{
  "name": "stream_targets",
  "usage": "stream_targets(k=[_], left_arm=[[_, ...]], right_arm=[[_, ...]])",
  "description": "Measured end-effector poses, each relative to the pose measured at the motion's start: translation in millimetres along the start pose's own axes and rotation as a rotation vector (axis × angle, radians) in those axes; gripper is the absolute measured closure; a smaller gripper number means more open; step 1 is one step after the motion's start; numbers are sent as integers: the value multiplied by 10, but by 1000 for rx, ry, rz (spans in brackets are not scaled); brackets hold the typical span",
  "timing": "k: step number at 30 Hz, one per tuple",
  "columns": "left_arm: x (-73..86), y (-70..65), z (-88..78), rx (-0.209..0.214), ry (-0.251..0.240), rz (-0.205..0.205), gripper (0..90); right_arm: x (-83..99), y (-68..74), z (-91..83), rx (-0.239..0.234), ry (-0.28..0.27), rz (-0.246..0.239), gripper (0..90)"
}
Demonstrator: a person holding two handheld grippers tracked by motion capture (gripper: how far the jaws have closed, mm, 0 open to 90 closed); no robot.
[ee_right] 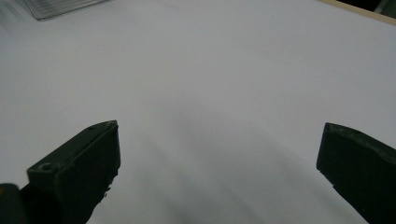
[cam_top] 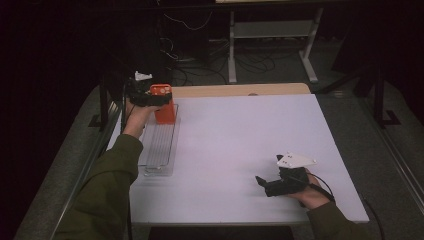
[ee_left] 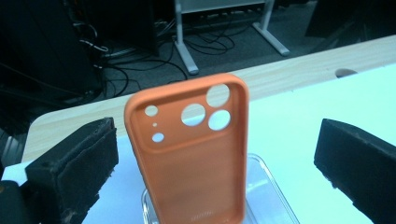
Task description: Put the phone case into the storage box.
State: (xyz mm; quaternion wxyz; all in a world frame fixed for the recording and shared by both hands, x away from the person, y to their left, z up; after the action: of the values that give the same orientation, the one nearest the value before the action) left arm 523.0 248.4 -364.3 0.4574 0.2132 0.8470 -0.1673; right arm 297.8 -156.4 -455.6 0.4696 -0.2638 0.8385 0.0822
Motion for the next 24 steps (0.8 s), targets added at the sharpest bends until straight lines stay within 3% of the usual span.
stream_targets(k=[6, 10, 24], left_arm=[[34, -71, -95, 49, -18, 5, 0], [54, -162, -154, 112, -11, 23, 0], [115, -619, -369, 293, -27, 107, 0]], right_arm=[[-20, -20, -10, 9, -1, 8, 0], [-37, -38, -18, 15, -12, 8, 0], [-55, -83, -45, 19, -23, 14, 0]])
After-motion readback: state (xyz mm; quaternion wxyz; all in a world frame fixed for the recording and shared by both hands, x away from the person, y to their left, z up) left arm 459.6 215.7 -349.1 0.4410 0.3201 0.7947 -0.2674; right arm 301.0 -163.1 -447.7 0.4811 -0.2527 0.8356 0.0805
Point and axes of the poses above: each handheld gripper's, and its own axes: z roughly forward along the jaws, x roughly out of its underside, y roughly to its left, the point moved 4 cm from there along z, roughly forward along the jaws, and after that the axes turned 11 degrees about x, right-handed, at the moved point
